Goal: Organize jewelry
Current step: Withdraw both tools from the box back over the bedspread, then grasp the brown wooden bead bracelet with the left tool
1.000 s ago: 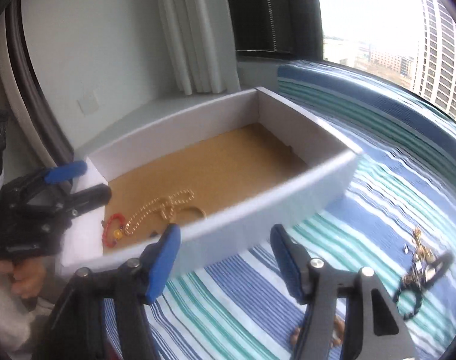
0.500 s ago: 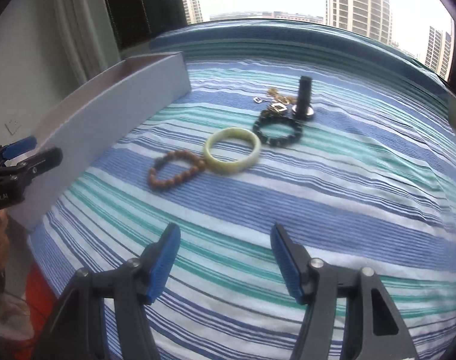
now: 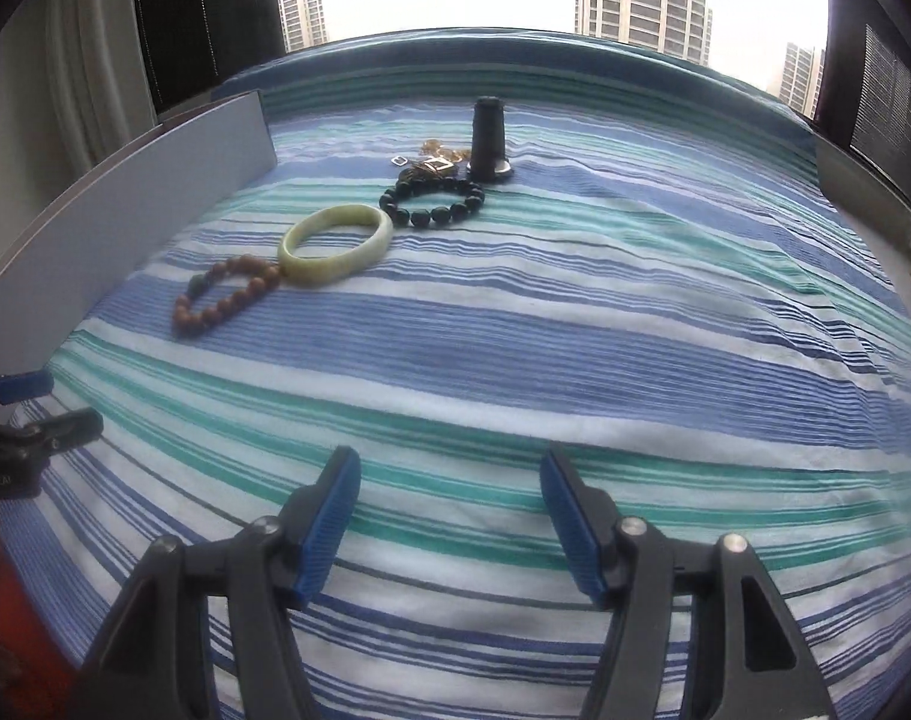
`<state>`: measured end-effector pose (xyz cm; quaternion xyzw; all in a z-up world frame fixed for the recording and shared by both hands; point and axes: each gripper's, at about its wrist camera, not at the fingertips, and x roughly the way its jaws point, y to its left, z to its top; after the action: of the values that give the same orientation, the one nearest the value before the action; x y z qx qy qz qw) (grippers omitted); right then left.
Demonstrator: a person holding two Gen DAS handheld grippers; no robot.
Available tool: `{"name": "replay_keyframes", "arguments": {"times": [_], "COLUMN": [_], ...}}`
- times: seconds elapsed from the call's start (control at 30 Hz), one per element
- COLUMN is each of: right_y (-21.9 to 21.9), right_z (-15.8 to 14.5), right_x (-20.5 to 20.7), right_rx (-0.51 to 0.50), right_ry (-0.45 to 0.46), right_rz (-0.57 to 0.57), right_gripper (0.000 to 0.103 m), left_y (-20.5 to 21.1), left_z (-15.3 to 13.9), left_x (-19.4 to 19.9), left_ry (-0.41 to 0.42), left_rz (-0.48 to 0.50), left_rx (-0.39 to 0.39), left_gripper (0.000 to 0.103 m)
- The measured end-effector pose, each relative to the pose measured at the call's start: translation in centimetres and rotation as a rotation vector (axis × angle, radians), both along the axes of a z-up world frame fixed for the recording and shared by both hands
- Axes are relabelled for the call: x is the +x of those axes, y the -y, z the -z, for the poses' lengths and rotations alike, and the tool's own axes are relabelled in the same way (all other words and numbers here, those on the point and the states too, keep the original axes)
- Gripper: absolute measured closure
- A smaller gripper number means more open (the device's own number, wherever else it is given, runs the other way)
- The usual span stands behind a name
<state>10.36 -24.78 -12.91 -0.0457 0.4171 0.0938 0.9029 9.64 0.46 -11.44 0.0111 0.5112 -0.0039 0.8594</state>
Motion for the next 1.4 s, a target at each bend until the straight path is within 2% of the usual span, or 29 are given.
{"name": "replay_keyframes", "arguments": {"times": [0.13, 0.37, 0.47, 0.63, 0.77, 0.87, 0.93, 1.0, 1.13, 1.2, 1.27, 1.33, 1.37, 1.4], "right_y": [0.5, 0.3, -0.3, -0.4, -0.3, -0.3, -0.4, -0.5, -0.5, -0.5, -0.5, -0.5, -0.5, -0.5], "right_z": [0.5, 0.7, 0.8, 0.9, 0.9, 0.9, 0.9, 0.9, 0.9, 0.9, 0.9, 0.9, 0.9, 0.9], "right_x": [-0.4, -0.5, -0.5, -0.5, -0.6, -0.7, -0.7, -0.7, -0.7, -0.7, -0.7, -0.7, -0.8, -0.7], "right_rx": [0.001, -0.001, -0.034, -0.035, -0.035, -0.032, -0.034, -0.038, -0.038, -0.038, -0.038, -0.039, -0.038, -0.038], "right_ry": [0.008, 0.027, 0.021, 0.021, 0.023, 0.023, 0.022, 0.021, 0.021, 0.021, 0.022, 0.022, 0.022, 0.022], "right_rz": [-0.007, -0.026, -0.044, -0.048, -0.049, -0.048, -0.05, -0.052, -0.052, -0.052, -0.052, -0.052, -0.052, -0.052], "right_gripper": [0.038, 0.029, 0.024, 0.022, 0.022, 0.022, 0.021, 0.02, 0.02, 0.02, 0.02, 0.02, 0.02, 0.02], "left_y": [-0.1, -0.2, -0.3, -0.3, -0.6, -0.8, -0.5, 0.7, 4.5, 6.4, 7.2, 7.0, 6.6, 6.1], "left_z": [0.2, 0.2, 0.2, -0.3, -2.6, -4.9, -6.0, -6.4, -5.1, -4.1, -2.8, -1.7, -1.2, -0.8], "left_x": [0.2, -0.1, -0.3, 0.4, 0.9, 2.5, 3.8, 5.2, 7.8, 9.0, 10.3, 11.4, 11.7, 12.0], "left_ry": [0.003, 0.021, 0.025, -0.053, -0.009, 0.02, 0.033, 0.042, 0.03, 0.037, 0.041, 0.016, -0.01, -0.039], "left_rz": [-0.016, 0.003, 0.007, 0.025, 0.058, 0.096, 0.113, 0.151, 0.283, 0.345, 0.348, 0.329, 0.32, 0.309], "left_rx": [-0.011, -0.014, -0.013, -0.012, -0.074, -0.15, -0.171, -0.153, -0.071, -0.011, 0.058, 0.064, 0.043, 0.007], "left_gripper": [0.0, 0.0, 0.0, 0.001, 0.001, 0.001, 0.001, 0.001, 0.001, 0.001, 0.002, 0.011, 0.024, 0.03]}}
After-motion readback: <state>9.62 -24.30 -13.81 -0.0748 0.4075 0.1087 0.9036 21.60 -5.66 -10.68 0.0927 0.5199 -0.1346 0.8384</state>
